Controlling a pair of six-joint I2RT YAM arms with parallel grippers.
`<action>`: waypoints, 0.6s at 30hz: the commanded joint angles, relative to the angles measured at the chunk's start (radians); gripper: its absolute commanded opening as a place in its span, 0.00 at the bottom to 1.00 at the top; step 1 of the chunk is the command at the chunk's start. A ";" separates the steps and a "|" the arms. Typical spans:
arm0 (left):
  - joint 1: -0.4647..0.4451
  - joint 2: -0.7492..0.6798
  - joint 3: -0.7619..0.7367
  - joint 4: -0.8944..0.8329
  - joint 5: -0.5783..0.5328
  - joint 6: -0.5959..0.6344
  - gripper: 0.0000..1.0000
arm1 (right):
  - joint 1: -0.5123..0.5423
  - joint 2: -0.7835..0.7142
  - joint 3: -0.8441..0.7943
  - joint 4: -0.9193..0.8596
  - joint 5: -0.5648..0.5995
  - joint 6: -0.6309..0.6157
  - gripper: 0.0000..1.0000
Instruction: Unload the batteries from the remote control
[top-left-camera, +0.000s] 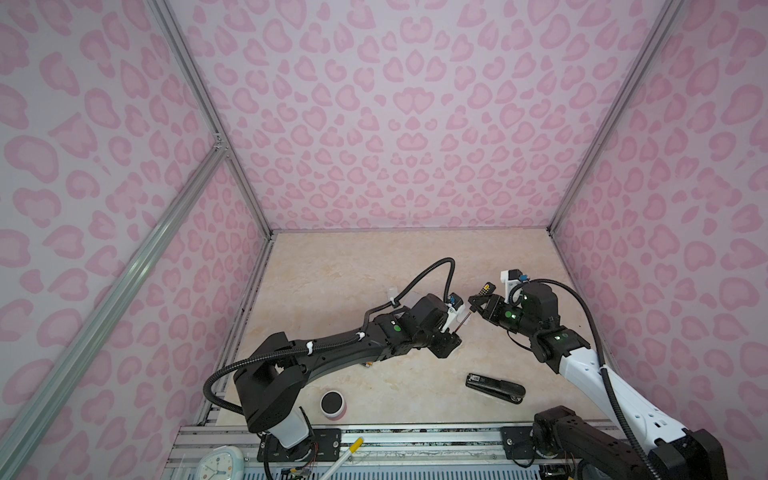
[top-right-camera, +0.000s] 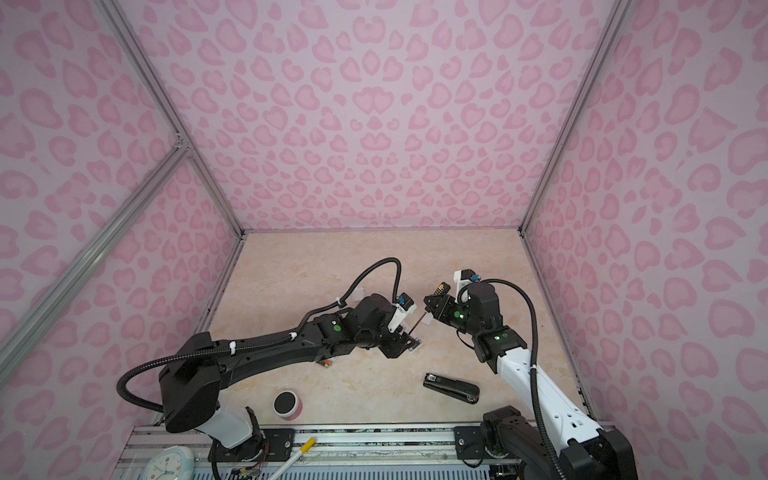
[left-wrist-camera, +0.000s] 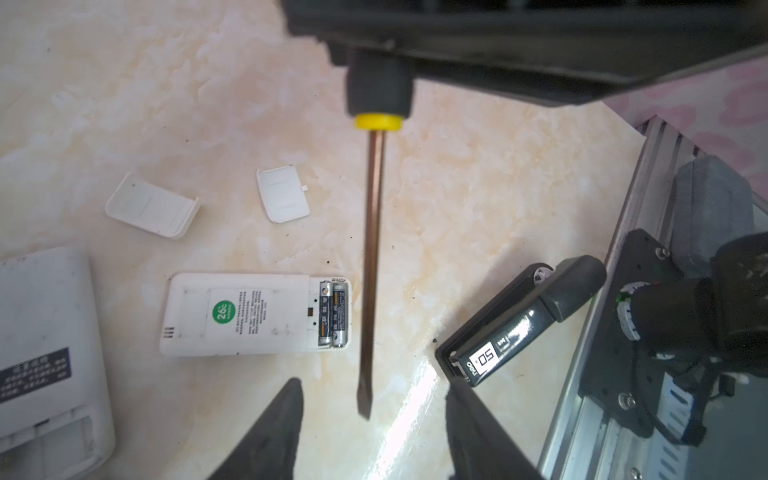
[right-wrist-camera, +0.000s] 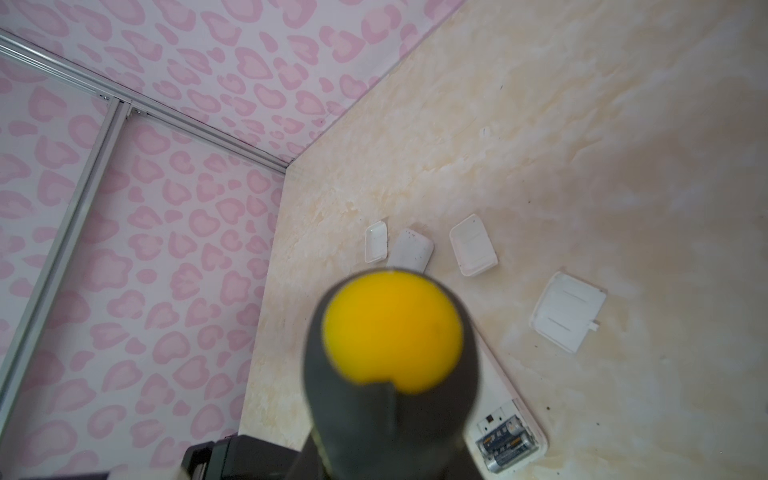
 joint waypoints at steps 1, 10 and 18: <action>0.052 -0.009 -0.063 0.058 0.018 -0.186 0.56 | 0.033 -0.054 -0.029 -0.019 0.180 -0.147 0.00; 0.095 0.182 -0.103 0.133 0.159 -0.423 0.45 | 0.127 -0.063 -0.104 -0.002 0.418 -0.245 0.00; 0.156 0.276 -0.066 0.178 0.192 -0.449 0.43 | 0.127 -0.058 -0.114 -0.007 0.459 -0.278 0.00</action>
